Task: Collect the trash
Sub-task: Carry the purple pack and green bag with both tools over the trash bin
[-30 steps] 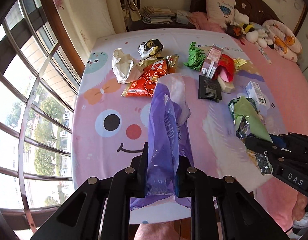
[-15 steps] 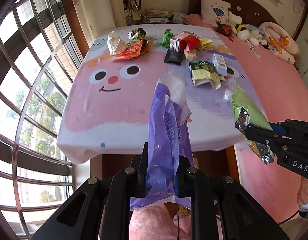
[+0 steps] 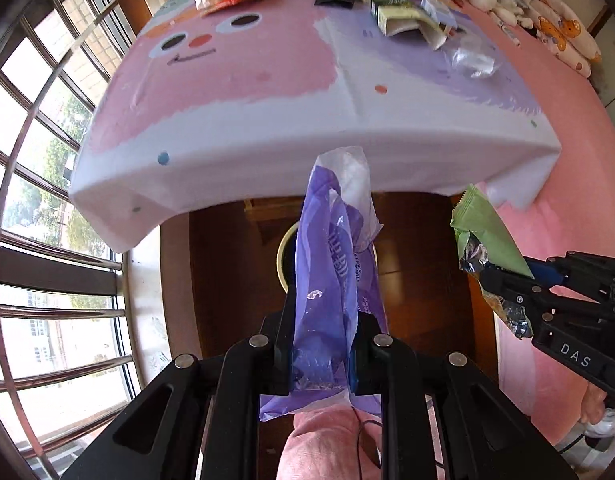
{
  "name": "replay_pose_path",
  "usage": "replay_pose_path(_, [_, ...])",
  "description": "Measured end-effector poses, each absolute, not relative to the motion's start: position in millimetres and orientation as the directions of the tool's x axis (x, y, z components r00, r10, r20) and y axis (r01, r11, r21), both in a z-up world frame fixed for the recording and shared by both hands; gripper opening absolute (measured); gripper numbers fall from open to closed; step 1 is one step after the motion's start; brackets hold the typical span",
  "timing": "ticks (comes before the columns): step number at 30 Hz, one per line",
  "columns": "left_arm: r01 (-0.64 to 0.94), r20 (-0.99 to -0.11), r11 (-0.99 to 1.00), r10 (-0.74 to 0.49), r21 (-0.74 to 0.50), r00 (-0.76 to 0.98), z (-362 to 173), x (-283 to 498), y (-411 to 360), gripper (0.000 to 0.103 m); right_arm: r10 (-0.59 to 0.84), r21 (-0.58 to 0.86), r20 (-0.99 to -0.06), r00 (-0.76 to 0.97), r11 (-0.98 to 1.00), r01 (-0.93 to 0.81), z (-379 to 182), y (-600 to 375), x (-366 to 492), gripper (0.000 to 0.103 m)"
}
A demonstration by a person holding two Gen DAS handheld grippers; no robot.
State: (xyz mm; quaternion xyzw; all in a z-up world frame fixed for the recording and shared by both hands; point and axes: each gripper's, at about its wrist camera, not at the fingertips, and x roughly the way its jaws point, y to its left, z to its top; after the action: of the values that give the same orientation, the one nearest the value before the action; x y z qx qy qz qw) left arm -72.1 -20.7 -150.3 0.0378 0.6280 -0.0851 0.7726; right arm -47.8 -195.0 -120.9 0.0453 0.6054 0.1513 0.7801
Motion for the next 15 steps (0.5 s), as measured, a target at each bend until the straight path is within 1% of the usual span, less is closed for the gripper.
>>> replay_pose_path(6, [0.195, -0.987, 0.977, -0.109, -0.084, 0.121, -271, -63, -19, 0.017, 0.235, 0.235, -0.962, 0.138, 0.972, -0.02, -247, -186, -61, 0.02])
replay_pose_path(11, [0.234, -0.986, 0.968, -0.118, -0.088, 0.12, -366, -49, -30, 0.018, 0.195, 0.202, -0.976, 0.095, 0.976, 0.077, -357, -184, -59, 0.02])
replay_pose_path(15, [0.237, -0.984, 0.967, -0.129, -0.096, 0.125, -430, -35, -33, 0.018, 0.196, 0.207, -0.976, 0.098, 0.971, 0.12, -427, -183, -53, 0.02])
